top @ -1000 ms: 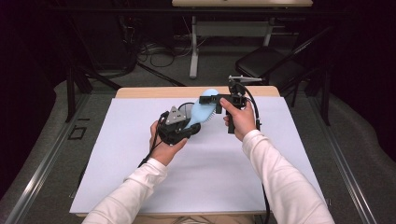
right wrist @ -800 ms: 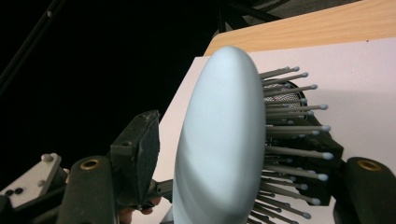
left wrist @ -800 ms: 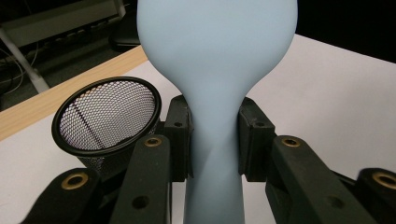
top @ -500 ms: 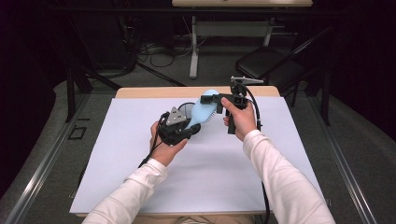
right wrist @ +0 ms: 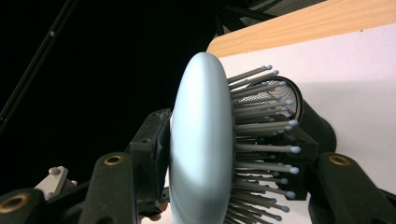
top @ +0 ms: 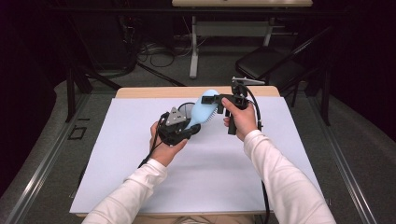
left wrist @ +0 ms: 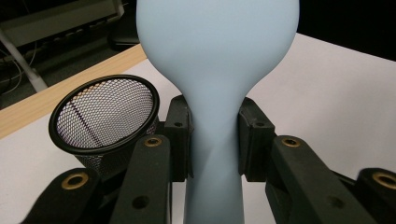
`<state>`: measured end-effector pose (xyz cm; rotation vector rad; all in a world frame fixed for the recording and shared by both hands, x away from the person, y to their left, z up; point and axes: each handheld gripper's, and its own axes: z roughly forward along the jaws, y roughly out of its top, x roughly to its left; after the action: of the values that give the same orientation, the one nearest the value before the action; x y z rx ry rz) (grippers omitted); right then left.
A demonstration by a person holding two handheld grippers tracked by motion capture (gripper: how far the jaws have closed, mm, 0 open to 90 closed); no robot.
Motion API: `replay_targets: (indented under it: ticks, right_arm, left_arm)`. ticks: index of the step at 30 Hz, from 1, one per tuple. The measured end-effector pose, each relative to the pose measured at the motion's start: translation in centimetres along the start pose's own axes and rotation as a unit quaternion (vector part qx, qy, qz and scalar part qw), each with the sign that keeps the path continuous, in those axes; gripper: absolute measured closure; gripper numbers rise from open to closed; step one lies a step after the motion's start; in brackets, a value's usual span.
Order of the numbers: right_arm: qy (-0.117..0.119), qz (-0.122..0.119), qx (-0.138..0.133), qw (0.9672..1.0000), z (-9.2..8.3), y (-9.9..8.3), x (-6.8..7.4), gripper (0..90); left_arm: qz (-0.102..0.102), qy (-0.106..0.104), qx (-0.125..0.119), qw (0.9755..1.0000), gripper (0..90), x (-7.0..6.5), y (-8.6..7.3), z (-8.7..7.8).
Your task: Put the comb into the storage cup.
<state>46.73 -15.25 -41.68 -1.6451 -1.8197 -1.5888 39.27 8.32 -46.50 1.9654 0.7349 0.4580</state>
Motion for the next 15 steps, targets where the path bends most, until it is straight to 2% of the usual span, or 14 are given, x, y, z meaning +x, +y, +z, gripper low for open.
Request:
replay_targets:
  ticks: [15]
  right_arm:
    - [0.011, 0.012, -0.012, 0.9998, 0.09, -0.23, 0.02, 46.6]
  left_arm:
    - [-0.003, 0.001, -0.004, 1.0, 69.5, 0.11, -0.05, -0.15]
